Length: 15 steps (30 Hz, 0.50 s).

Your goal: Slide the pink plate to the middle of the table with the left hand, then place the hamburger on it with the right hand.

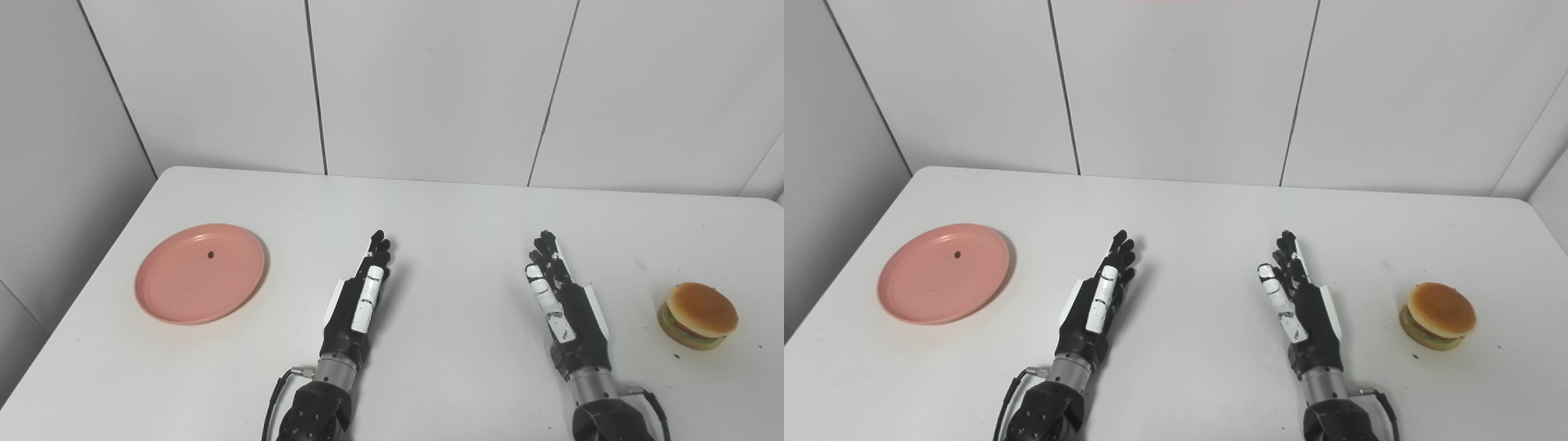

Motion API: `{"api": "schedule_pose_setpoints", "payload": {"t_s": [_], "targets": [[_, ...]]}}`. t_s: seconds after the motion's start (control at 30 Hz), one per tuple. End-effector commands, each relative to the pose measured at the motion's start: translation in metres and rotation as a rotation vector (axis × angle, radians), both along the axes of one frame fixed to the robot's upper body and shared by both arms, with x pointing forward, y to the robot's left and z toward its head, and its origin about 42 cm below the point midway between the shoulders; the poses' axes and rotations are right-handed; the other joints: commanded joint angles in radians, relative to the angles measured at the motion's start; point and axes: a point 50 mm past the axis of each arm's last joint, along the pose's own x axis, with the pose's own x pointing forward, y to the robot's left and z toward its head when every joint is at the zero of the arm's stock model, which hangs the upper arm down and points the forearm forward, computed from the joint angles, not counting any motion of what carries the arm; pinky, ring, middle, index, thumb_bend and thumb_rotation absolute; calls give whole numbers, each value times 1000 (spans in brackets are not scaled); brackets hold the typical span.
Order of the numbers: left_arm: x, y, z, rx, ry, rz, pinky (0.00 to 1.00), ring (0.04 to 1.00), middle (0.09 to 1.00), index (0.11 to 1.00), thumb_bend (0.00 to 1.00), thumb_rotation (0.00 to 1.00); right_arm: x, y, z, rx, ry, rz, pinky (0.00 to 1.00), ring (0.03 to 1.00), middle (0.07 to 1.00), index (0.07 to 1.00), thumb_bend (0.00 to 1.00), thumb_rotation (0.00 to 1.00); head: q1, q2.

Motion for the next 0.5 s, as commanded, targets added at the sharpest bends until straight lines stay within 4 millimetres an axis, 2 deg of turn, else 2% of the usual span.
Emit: {"api": "schedule_pose_setpoints", "payload": {"t_s": [0.0,0.47], "targets": [[-5,4,-8,-1,5,-4,999,1000,1000,1000,579,1000,6,1,24,12,-111,6,984,993,994,1000,602,759,1,1],[-4,5,-8,2,7,-6,999,1000,1000,1000,587,1000,6,1,23,9,-109,7,986,995,995,1000,607,757,1,2]]}}
